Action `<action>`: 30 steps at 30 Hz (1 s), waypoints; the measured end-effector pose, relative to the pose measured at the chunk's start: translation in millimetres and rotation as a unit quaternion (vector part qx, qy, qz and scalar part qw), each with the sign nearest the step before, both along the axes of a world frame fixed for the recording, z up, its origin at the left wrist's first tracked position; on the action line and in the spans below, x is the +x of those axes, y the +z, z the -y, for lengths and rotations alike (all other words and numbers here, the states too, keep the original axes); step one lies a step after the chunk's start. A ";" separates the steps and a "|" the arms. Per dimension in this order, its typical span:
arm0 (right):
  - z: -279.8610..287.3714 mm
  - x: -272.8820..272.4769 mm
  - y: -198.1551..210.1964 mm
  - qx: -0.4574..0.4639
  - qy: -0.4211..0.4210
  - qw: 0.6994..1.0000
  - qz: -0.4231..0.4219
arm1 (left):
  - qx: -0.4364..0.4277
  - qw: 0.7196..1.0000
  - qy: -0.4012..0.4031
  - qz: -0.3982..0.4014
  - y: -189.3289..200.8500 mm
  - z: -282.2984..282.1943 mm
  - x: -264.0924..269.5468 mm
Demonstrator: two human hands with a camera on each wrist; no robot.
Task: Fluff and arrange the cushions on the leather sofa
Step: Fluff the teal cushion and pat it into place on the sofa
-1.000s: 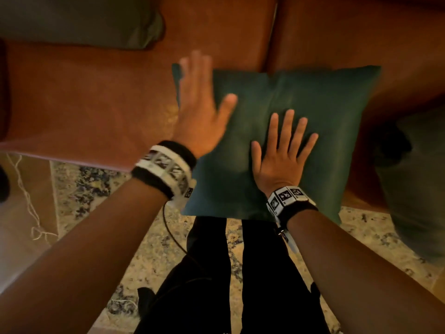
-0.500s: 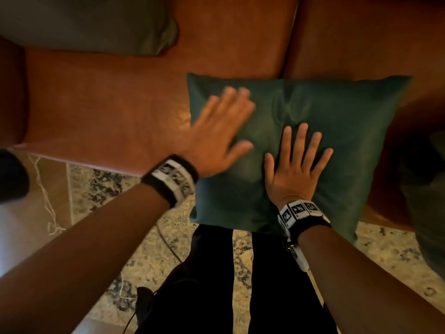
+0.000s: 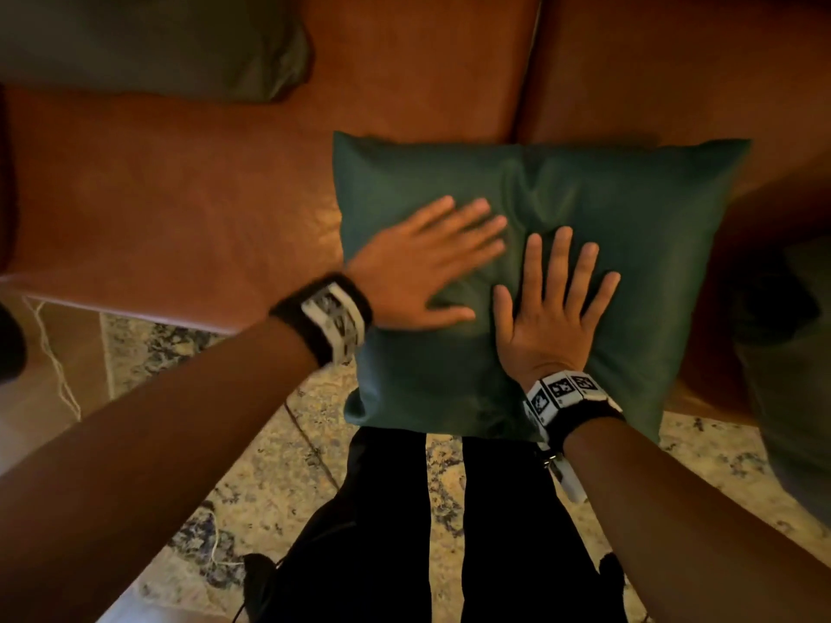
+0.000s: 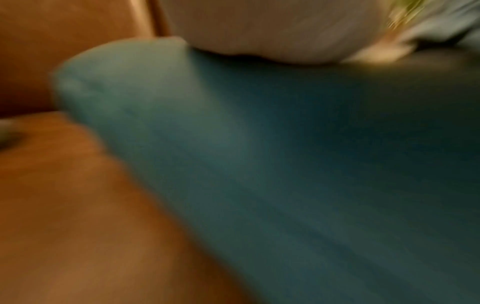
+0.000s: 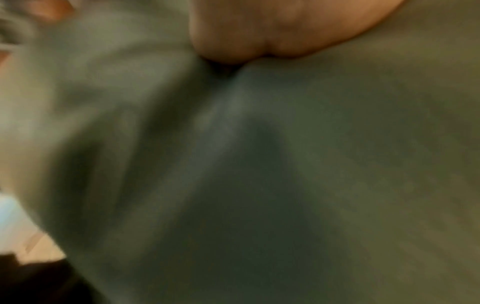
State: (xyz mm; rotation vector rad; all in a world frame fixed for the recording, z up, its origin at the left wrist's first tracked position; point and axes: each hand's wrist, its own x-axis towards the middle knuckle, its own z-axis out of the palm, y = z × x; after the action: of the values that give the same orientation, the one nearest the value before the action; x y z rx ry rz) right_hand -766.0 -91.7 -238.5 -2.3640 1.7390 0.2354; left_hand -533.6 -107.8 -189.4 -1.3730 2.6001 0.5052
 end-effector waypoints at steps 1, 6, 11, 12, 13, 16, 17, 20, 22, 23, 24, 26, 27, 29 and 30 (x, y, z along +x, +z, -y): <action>3.3 -0.9 -0.7 -0.004 0.006 1.000 0.004 | 0.018 0.999 0.027 0.022 -4.7 9.3 13.6; 8.4 -0.5 1.2 0.003 0.007 1.000 0.006 | 0.047 0.951 0.299 0.056 -8.0 5.0 98.9; 5.3 -0.5 3.5 0.007 0.006 1.000 -0.006 | -0.014 0.996 0.090 -0.005 5.9 0.6 27.5; 7.4 -2.1 3.4 0.006 0.007 1.000 -0.003 | -0.015 0.998 0.058 0.000 0.1 3.2 22.0; 10.6 -4.0 2.7 0.005 0.009 1.000 0.000 | -0.007 0.996 0.084 0.008 -6.6 6.6 25.1; 18.0 -5.1 2.5 0.002 0.008 1.000 0.012 | 0.023 0.939 0.342 0.011 -25.5 1.4 62.4; 17.6 -4.7 3.9 0.001 0.004 1.000 0.010 | 0.031 0.914 0.405 0.020 -24.6 -5.9 70.5; 11.3 -2.0 4.9 0.005 0.006 1.000 0.006 | -0.004 0.922 0.387 -0.003 -4.2 -31.8 42.2; 11.6 -1.0 4.8 0.000 0.005 1.000 0.002 | -0.006 0.966 0.248 -0.070 3.9 -52.5 4.1; 12.5 -3.2 5.7 0.000 0.004 1.000 0.005 | -0.001 0.977 0.201 -0.067 0.9 -64.9 -7.6; 15.0 -6.0 6.5 0.000 0.006 1.000 0.011 | 0.004 0.978 0.202 -0.050 -6.7 -76.4 -8.3; 19.9 -11.7 7.6 0.003 0.017 1.000 0.021 | 0.050 0.947 0.317 -0.025 -23.1 -99.6 14.7; 21.4 -13.3 8.8 0.008 0.019 1.000 0.022 | 0.073 0.925 0.373 -0.018 -26.6 -111.5 31.5; 21.7 -13.3 13.4 0.021 0.018 0.999 0.021 | 0.088 0.900 0.428 0.008 -22.5 -130.7 54.9; 19.6 -11.1 16.6 0.030 0.018 0.999 0.018 | 0.078 0.899 0.430 0.010 -16.1 -134.3 57.3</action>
State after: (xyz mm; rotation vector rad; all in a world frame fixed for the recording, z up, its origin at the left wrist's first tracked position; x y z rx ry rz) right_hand -777.1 -111.3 -222.0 -2.3445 1.6519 0.2447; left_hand -476.3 26.5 -205.5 -2.3910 1.7445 0.7622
